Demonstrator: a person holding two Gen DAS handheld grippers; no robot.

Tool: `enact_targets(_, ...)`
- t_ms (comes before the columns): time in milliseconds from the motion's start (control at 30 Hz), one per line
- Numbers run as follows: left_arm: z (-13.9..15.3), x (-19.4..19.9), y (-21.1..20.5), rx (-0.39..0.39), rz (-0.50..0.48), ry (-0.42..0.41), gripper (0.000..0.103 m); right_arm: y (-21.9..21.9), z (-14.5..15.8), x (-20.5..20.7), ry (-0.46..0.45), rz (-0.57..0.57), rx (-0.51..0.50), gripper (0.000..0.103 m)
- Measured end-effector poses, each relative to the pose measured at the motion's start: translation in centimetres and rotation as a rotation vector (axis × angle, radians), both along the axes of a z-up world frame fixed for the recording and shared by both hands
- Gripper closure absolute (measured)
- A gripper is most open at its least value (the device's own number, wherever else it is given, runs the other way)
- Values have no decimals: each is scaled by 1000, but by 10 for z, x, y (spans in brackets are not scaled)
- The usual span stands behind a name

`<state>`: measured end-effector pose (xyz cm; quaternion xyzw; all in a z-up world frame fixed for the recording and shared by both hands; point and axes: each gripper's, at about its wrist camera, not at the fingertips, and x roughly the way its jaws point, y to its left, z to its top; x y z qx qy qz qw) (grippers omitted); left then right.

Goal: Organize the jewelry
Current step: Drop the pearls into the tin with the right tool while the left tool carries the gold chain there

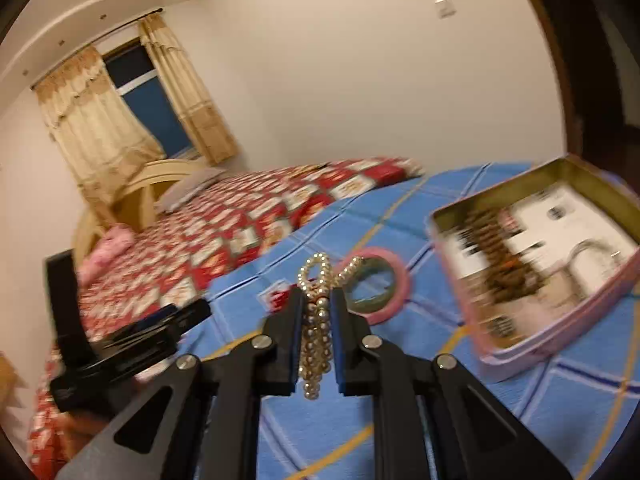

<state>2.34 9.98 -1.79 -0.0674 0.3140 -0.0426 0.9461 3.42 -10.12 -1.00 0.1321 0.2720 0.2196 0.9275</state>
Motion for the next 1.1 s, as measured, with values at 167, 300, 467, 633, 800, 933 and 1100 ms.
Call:
enact_targets(167, 1, 9, -43, 75, -151, -1, 46, -6, 1, 3, -26, -90, -48, 87)
enact_targets(300, -13, 32, -69, 127, -198, 93, 56, -11, 0, 4, -26, -107, -48, 87)
enact_targets(467, -27, 52, -80, 88, -235, 195, 68, -19, -1, 4, -20, -122, -32, 87)
enact_targets(633, -34, 57, -75, 52, -222, 229, 90, -20, -2, 4, -18, -124, -34, 87)
enact_targets(800, -22, 48, -62, -50, -218, 144, 94, -20, -1, 3, -29, -128, -35, 87)
enact_targets(933, 2, 22, -45, -173, -265, -12, 94, -22, 1, 1, -49, -130, -27, 87)
enact_targets(1100, 25, 6, -41, -226, -309, -125, 94, -25, 6, -3, -82, -152, -17, 87)
